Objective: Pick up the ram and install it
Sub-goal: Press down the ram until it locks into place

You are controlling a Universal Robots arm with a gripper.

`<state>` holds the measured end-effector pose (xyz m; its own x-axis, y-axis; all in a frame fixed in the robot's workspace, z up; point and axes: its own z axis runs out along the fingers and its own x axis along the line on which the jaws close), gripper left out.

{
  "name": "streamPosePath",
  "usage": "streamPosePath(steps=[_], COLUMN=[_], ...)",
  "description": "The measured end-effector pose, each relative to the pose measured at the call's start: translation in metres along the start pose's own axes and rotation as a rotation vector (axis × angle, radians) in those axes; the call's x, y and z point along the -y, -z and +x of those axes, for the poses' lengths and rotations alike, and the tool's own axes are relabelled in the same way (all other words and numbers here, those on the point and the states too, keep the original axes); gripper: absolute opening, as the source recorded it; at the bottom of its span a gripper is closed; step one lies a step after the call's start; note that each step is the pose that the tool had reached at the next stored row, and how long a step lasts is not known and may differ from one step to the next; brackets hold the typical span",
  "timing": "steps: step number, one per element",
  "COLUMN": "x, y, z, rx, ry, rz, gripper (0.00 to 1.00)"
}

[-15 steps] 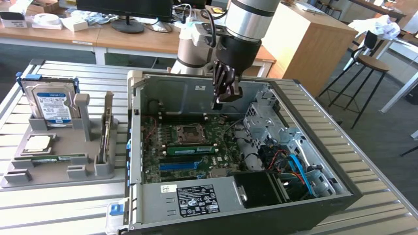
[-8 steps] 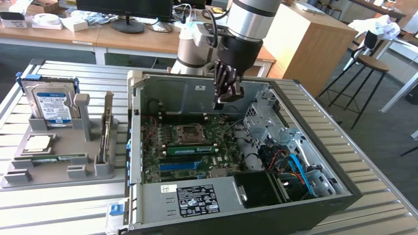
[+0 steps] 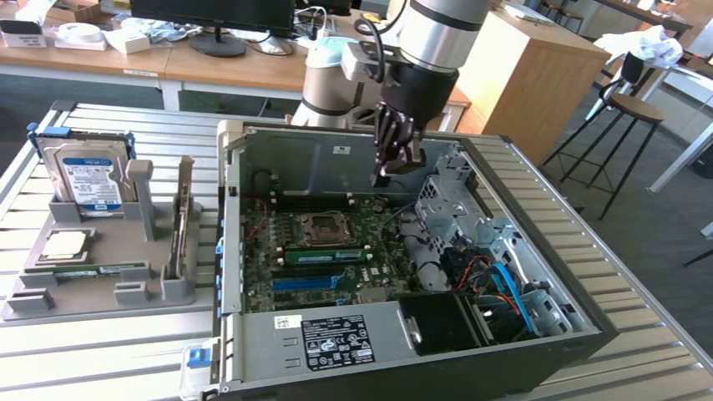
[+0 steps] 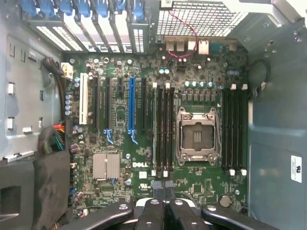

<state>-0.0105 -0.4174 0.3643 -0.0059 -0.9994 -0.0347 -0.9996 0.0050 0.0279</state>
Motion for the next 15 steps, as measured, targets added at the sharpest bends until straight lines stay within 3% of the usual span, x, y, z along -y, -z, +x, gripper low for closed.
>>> streamPosePath(steps=[7,15], x=[0.0088,0.0089], y=[0.0003,-0.0003], z=[-0.0001,0.0], rx=[0.0024,0.0024], ry=[0.0,0.0], rz=[-0.0001,-0.0001], gripper=[0.1,0.1])
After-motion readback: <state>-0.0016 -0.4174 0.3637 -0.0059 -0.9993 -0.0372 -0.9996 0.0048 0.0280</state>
